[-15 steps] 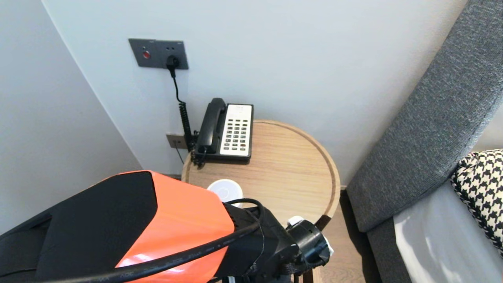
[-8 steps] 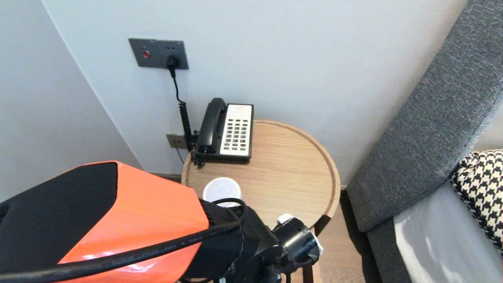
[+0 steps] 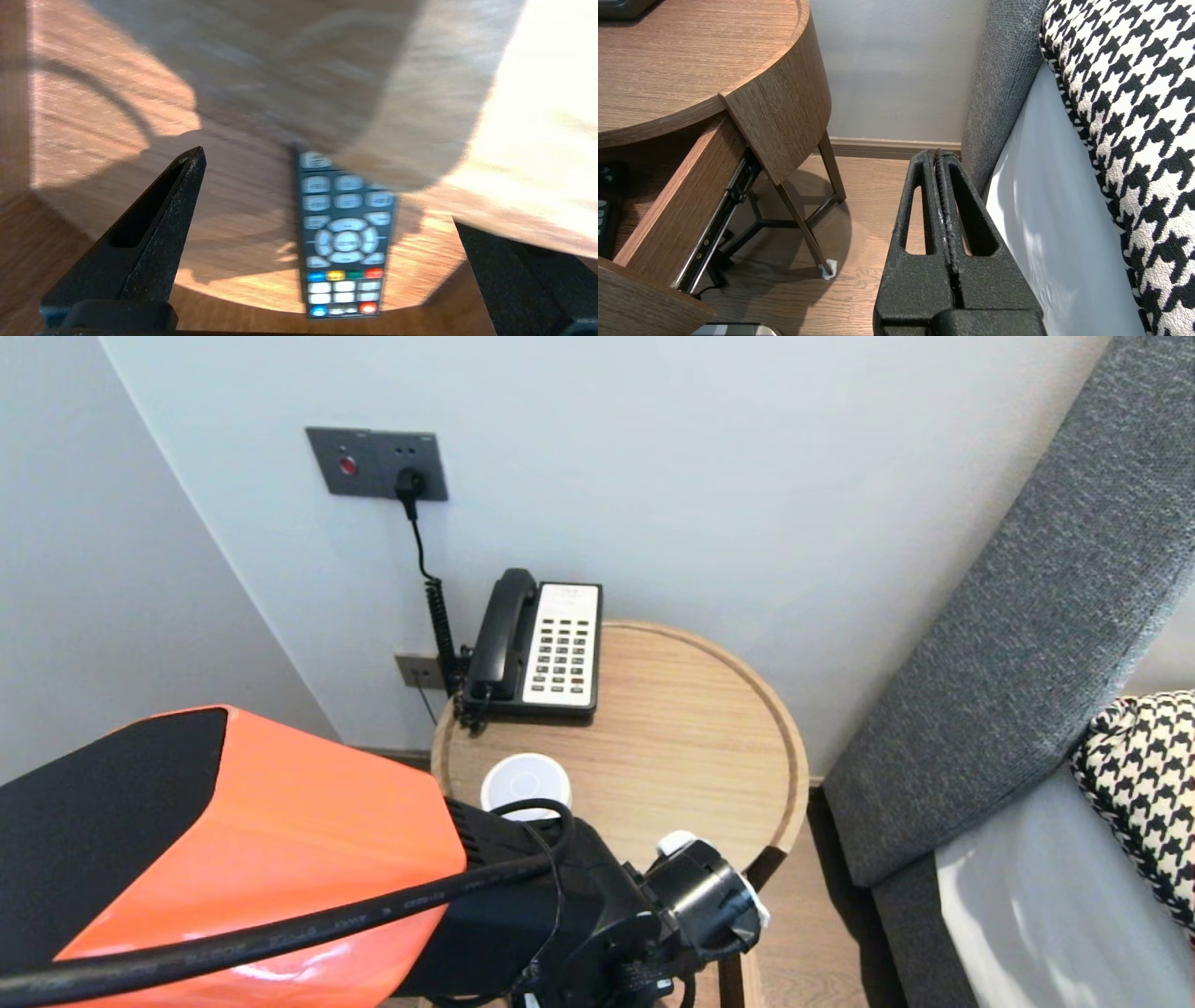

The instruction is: Take the remote control out of the drawer one by one and place them on the table

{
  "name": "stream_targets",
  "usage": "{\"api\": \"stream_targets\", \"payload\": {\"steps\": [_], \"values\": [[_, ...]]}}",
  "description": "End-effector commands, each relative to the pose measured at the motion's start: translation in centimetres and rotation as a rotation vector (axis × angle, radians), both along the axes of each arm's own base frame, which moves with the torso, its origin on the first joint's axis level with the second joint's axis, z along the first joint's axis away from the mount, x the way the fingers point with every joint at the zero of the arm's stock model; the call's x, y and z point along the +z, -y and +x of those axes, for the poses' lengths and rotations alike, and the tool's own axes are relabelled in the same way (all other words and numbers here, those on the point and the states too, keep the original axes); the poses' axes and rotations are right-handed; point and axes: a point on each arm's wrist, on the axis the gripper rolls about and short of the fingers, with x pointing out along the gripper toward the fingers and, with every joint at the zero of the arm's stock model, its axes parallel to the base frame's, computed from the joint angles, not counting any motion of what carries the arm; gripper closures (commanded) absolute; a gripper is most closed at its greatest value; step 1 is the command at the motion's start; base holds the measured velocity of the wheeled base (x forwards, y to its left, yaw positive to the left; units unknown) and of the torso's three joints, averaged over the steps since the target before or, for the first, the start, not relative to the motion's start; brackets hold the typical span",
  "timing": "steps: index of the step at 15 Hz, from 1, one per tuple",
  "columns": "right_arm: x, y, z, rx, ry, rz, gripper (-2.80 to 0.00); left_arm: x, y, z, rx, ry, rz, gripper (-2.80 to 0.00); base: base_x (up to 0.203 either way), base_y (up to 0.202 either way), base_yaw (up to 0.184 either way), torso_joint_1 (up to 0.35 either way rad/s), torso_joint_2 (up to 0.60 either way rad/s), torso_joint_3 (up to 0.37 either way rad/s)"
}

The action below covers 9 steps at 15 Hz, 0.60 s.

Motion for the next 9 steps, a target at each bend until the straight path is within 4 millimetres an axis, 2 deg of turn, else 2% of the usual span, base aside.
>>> {"api": "stream_targets", "payload": {"steps": [1,9], "values": [[-0.68,0.00,0.19,0.001,-0.025,0.000,0.00,0.07,0.18,0.09,0.006,0.005,-0.012,-2.80,0.000,0.000,0.000,0.000,0.00,0.000],[-0.68,0.00,0.19,0.001,-0.025,0.000,0.00,-0.78,0.43,0.33,-0.012,-0.001,0.016,-2.80,0.000,0.000,0.000,0.000,0.00,0.000]]}}
